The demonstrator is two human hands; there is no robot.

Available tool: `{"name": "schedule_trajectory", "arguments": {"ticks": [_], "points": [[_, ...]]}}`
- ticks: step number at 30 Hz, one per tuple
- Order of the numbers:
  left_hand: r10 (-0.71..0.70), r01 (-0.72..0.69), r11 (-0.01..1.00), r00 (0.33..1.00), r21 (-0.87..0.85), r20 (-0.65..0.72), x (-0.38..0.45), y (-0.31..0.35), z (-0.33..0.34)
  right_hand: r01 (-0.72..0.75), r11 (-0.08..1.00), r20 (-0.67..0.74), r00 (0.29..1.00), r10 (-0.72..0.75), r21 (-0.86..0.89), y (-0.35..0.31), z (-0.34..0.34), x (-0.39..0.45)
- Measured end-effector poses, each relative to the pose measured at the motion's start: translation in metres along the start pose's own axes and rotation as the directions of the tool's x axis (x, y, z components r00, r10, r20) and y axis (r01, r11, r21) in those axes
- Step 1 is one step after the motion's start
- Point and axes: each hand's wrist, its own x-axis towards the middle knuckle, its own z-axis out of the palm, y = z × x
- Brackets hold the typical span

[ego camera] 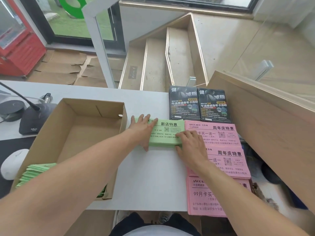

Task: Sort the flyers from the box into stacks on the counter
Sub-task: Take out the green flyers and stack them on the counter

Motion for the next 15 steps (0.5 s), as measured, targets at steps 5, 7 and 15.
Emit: {"name": "schedule_trajectory", "arguments": {"ticks": [5,7,15], "points": [[-0.019,-0.144,0.927,0.903,-0.346,-0.428,-0.047,-0.021,-0.028,-0.019,0.989,-0.086,0.996,0.032,0.144,-0.015,-0.029,0.009],[-0.127,-0.203,0.855,0.809,-0.476,-0.574,-0.082,-0.047,-0.032,0.043,0.941,-0.201,0.979,0.027,0.336,-0.043,-0.050,0.014],[-0.502,0.076,0.773,0.680,-0.630,-0.534,-0.198,-0.159,0.045,0.500,0.759,0.104,0.803,-0.586,0.418,-0.230,-0.067,-0.026]]}}
